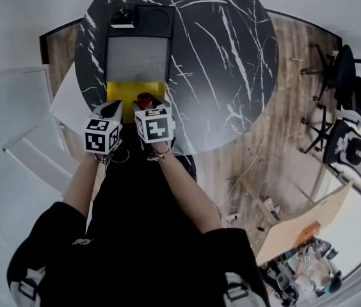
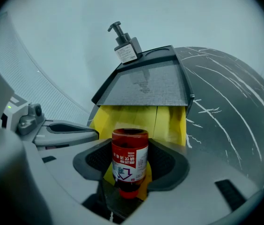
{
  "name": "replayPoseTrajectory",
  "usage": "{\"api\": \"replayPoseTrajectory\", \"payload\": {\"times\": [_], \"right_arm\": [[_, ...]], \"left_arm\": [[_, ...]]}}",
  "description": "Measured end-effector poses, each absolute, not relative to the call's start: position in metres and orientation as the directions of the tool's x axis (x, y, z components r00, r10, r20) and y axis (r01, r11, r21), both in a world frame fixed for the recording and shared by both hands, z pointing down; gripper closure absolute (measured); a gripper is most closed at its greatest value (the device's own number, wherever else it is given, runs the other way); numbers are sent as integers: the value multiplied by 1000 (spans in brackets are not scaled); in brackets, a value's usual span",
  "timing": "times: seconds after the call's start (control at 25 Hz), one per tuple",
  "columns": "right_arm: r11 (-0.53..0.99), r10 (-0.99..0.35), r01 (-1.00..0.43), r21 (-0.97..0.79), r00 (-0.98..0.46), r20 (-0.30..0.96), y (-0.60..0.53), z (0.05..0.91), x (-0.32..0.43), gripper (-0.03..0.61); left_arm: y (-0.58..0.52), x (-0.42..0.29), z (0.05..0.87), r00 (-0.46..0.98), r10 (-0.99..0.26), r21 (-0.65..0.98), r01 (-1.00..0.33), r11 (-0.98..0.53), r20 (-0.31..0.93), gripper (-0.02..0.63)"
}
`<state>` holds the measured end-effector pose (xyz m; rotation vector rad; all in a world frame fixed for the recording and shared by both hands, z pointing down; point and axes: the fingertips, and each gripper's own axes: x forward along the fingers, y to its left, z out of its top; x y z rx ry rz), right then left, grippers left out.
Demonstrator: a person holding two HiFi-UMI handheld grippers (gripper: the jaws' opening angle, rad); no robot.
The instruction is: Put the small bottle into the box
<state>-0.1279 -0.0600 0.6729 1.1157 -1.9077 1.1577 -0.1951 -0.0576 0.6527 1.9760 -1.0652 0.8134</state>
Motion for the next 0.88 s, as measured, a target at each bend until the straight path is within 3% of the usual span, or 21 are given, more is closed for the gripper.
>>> {"api": "replayPoseTrajectory", "payload": {"times": [0.88], "right_arm": [[354, -296, -887, -297, -408, 864, -47, 676, -136, 359]], "left_arm": [[-43, -200, 646, 433, -444, 297, -891, -343, 785, 614]]}}
